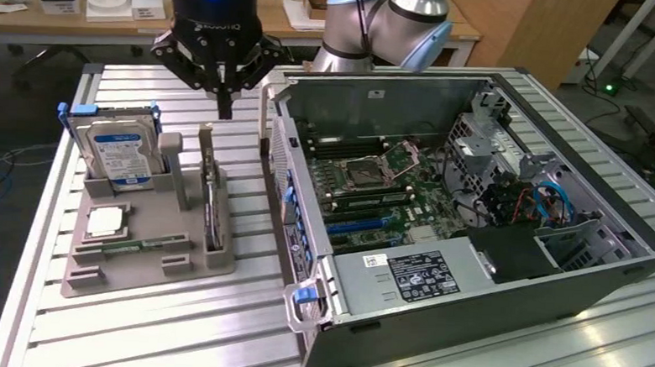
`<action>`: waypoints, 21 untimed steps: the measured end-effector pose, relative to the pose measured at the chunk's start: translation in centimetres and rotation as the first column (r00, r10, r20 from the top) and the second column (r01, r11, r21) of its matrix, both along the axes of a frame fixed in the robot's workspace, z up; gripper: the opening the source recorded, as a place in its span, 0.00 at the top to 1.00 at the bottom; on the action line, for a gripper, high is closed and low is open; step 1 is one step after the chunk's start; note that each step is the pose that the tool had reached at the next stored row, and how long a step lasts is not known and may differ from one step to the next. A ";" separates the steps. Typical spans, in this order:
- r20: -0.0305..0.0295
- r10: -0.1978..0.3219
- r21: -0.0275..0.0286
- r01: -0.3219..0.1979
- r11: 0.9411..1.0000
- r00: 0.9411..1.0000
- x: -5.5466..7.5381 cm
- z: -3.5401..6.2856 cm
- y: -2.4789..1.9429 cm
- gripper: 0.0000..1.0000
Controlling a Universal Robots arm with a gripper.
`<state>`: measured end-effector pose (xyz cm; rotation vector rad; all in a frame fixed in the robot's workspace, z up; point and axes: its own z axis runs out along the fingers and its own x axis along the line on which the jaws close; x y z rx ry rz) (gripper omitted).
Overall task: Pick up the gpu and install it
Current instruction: 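Reach for the gpu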
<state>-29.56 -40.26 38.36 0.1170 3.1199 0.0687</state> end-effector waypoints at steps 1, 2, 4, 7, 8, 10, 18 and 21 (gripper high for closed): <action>0.000 0.000 0.000 0.000 1.000 1.000 -0.2 -0.01 -0.01 0.89; 0.000 0.000 0.000 0.000 1.000 1.000 -0.3 -0.02 -0.02 0.89; -0.001 0.000 0.000 0.000 1.000 1.000 -0.7 -0.04 -0.03 0.89; -0.001 0.000 0.000 0.000 1.000 1.000 -1.2 -0.07 -0.05 0.89; -0.001 0.000 0.000 0.000 1.000 1.000 -1.4 -0.08 -0.06 0.89; -0.001 0.000 0.000 0.000 1.000 1.000 -1.7 -0.11 -0.07 0.89; -0.003 0.000 0.000 0.000 1.000 1.000 -3.0 -0.19 -0.14 0.89; -0.003 0.000 0.000 0.000 1.000 1.000 -3.2 -0.21 -0.15 0.89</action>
